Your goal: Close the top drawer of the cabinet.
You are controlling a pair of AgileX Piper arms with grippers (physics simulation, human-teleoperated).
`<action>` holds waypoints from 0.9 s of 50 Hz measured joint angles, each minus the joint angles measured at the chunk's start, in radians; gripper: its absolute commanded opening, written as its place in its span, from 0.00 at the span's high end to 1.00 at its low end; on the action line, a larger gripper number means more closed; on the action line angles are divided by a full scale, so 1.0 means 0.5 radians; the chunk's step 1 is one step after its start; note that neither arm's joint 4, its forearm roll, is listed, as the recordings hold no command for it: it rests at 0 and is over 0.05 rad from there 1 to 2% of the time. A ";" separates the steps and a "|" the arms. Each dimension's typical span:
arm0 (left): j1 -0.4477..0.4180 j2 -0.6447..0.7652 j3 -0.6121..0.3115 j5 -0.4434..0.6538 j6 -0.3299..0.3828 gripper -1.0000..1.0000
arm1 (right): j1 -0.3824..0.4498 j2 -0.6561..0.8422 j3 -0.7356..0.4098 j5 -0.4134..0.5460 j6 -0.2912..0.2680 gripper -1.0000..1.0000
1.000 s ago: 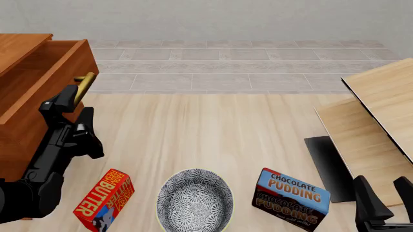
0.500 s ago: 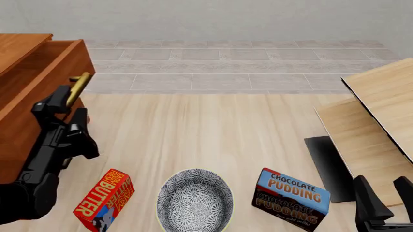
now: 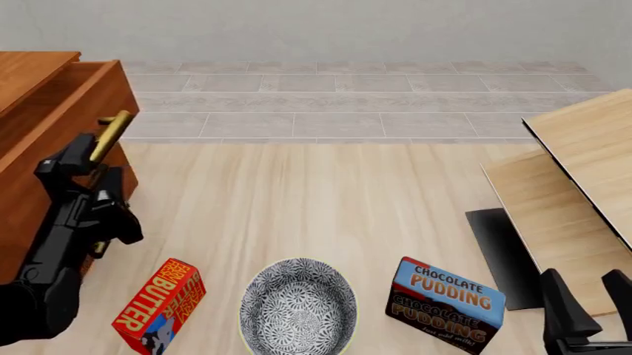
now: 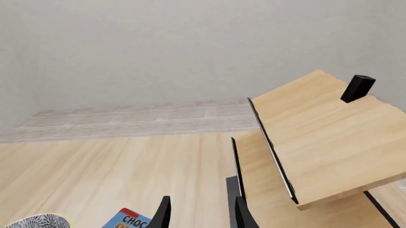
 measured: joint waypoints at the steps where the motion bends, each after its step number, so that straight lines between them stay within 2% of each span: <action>1: 0.004 -0.001 0.001 0.000 -0.002 0.00 | 0.000 0.000 -0.001 0.000 -0.001 0.00; 45: 0.166 -0.145 0.165 0.003 -0.089 0.00 | 0.106 0.000 -0.043 0.041 -0.039 0.00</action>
